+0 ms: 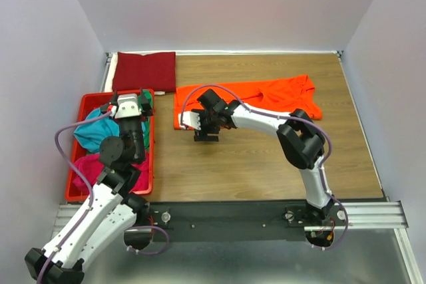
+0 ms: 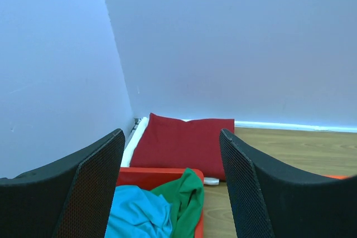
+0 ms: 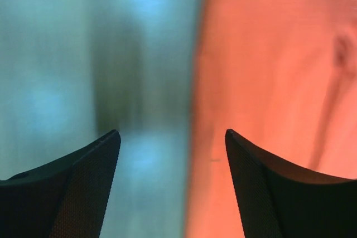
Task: Fold and stack the t-shirts
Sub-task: Fold the tshirt
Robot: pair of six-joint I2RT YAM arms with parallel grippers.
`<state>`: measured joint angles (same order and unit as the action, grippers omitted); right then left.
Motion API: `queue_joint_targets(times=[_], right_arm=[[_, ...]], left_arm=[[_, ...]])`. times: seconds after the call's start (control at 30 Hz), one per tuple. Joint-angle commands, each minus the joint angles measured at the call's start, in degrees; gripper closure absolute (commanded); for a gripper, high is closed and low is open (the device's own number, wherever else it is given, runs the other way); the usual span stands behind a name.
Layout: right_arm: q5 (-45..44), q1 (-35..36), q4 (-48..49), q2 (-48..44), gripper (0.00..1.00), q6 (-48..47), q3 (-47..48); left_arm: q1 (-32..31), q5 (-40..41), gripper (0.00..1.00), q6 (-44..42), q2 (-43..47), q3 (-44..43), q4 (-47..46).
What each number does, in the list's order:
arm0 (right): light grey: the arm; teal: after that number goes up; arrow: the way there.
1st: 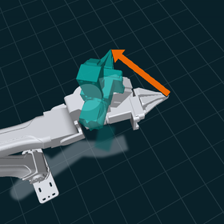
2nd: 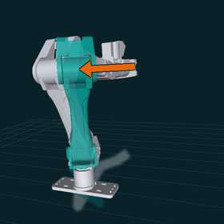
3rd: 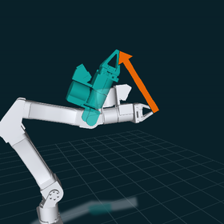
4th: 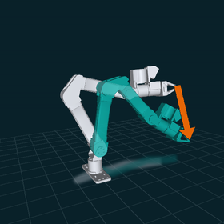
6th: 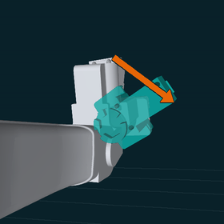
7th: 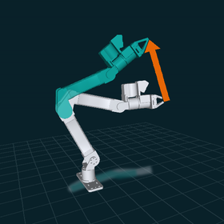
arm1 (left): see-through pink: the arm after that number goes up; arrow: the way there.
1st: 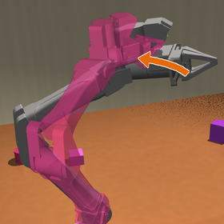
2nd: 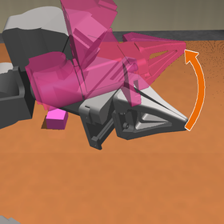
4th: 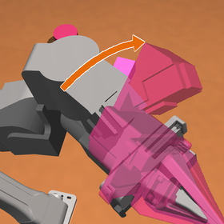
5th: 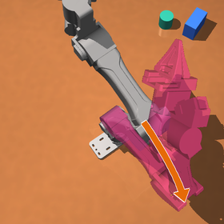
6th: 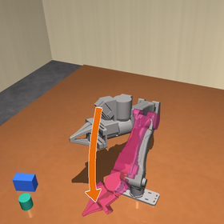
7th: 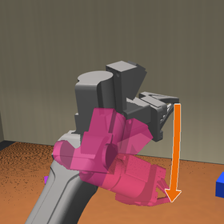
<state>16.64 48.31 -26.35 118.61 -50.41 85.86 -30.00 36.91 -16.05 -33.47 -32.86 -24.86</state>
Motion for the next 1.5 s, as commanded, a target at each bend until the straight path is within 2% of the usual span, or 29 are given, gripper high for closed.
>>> queue_joint_targets(times=[0.0,0.17,0.3,0.33,0.4,0.43,0.5,0.53,0.57,0.6,0.7,0.73,0.83,0.93,1.07,1.23,1.27,1.33,1.37,1.4,1.43,1.47], right_arm=[[-11.1,-0.24,2.97,5.22,0.21,3.74,7.37],[-13.13,-0.33,2.97,8.83,0.24,4.01,7.83],[-14.44,-0.33,2.97,10.68,0.36,4.27,7.39],[-15.14,-0.33,2.97,11.12,0.44,4.53,7.39],[-15.33,-0.33,2.97,11.65,0.55,4.97,6.95],[-14.72,-0.33,2.88,11.47,0.68,5.15,5.99],[-13.57,-0.24,2.88,9.72,0.83,5.24,4.5],[-11.57,-0.24,2.88,8.58,0.87,4.89,3.18],[-10.33,-0.24,2.79,7.44,0.97,4.45,0.3],[-7.79,-0.15,2.71,4.3,0.99,3.58,-1.56],[-0.85,0.11,0.08,-1.6,0.99,-0.37,-9.44],[4.31,0.64,-2.11,-6.06,0.99,-3.08,-11.49],[11.01,2.39,-7.2,-13.8,0.99,-7.83,-20.17],[11.74,4.24,-10.29,-19.36,0.94,-10.05,-26.17],[10.61,3.72,-11.88,-30.25,0.51,-8.3,-32.85],[13.33,-11.55,-13.55,-42.74,0.36,-4.7,-33.56],[12.72,-13.66,-13.38,-44.5,0.31,-4.0,-34.96],[13.15,-21.92,-11.28,-48.88,0.27,1.15,-36.73],[13.76,-25.51,-9.79,-49.95,0.25,4.41,-37.52],[14.98,-29.21,-9.08,-50.4,0.25,6.27,-38.22],[16.74,-37.16,-8.2,-50.66,0.25,9.25,-39.19],[19.97,-41.42,-7.32,-50.41,0.25,11.63,-39.63]], left_arm=[[0.2,0.89,0.23,-0.12,-1.67,0.61,-1.77],[0.2,-1.75,0.24,0.41,-2.82,-0.18,-0.71],[0.2,-2.98,0.24,0.85,-3.09,-0.45,-0.19],[0.2,-3.15,0.24,0.85,-3.09,-0.54,-0.1],[0.29,-3.33,0.24,0.94,-3.09,-0.45,-0.01],[0.2,-3.68,0.24,0.85,-3.09,-0.54,-0.1],[0.2,-3.95,0.24,0.67,-2.74,-0.62,0.08],[0.2,-4.03,0.24,0.85,-2.65,-0.54,0.08],[0.29,-4.3,0.24,0.85,-2.48,-0.54,0.08],[0.2,-4.47,0.24,0.85,-2.47,-0.54,-0.01],[0.2,-6.14,0.24,0.85,-2.56,-0.45,-0.01],[0.2,-7.71,0.24,0.85,-2.82,-0.45,0.08],[0.2,-12.27,0.24,0.93,-4.31,-0.54,0.78],[0.2,-16.68,0.24,1.46,-6.94,-1.24,1.57],[0.29,-25.36,0.24,4.01,-11.95,-2.82,2.89],[0.29,-36.63,0.23,9.98,-24.33,-7.55,2.27],[0.38,-42.91,0.23,12.34,-26.97,-11.31,3.23],[0.38,-47.96,0.23,13.94,-35.93,-16.07,4.9],[0.38,-53.29,0.23,15.68,-39.27,-21.4,6.91],[0.38,-55.34,0.23,15.88,-42.87,-24.59,8.32],[0.38,-57.54,0.23,17.62,-50.04,-27.75,9.82],[0.21,-62.35,0.24,18.51,-53.85,-34.48,13.31]])
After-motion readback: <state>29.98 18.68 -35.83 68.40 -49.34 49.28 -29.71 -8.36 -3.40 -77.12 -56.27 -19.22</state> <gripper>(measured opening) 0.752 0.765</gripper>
